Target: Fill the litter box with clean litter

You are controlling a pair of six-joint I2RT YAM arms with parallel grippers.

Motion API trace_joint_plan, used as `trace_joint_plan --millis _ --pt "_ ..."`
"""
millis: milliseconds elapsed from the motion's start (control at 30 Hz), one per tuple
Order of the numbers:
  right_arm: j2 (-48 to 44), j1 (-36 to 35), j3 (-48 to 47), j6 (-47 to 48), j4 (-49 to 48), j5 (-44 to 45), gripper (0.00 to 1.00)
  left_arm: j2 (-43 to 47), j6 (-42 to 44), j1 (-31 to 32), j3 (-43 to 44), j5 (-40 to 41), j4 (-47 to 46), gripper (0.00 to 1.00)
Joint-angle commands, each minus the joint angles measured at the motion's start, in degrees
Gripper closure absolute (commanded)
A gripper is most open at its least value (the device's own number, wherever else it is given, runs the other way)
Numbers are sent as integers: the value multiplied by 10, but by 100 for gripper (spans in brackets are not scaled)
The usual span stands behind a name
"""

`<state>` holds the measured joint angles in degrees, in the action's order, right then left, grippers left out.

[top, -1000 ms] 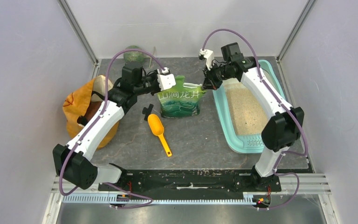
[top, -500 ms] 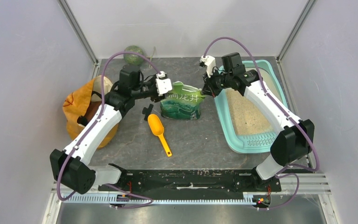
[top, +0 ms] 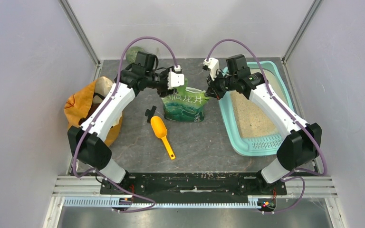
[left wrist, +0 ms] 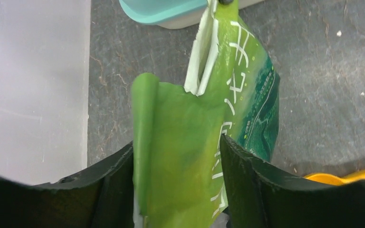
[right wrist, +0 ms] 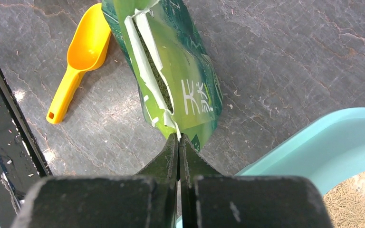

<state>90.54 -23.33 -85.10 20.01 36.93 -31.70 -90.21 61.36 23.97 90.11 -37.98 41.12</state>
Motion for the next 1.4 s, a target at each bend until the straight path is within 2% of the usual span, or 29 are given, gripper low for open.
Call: trace_joint_plan --millis 0,100,133,233,267,367,433,500,600,733,1067,1367 --pt "-32 -4 -12 6 -33 -37 100 -16 95 4 21 5 62 41" --pt "-32 -5 -12 4 -28 -38 100 -4 129 15 -3 23 63 54" --pt "-32 -5 -13 2 -28 -35 100 8 141 18 -18 23 59 61" --pt "-27 -4 -21 -10 -19 -30 100 50 128 20 -76 31 -14 94" --pt "-26 -5 -25 -10 -13 -35 96 64 114 21 -103 40 -49 98" --pt "-26 -5 -42 -16 17 -44 67 126 69 20 -190 61 -202 98" --pt "-27 -4 -60 -36 31 -52 52 170 55 20 -264 71 -313 98" --pt "-25 -4 -80 -64 34 -65 47 202 37 21 -322 76 -425 98" --pt "-12 -3 -114 -114 21 -67 46 221 31 21 -372 86 -519 98" --pt "25 -6 -156 -111 22 -62 45 218 36 21 -388 78 -565 98" --pt "99 -23 -218 41 107 -6 51 213 42 21 -385 54 -569 98" --pt "119 -35 -217 71 118 35 53 215 44 20 -380 48 -561 98"
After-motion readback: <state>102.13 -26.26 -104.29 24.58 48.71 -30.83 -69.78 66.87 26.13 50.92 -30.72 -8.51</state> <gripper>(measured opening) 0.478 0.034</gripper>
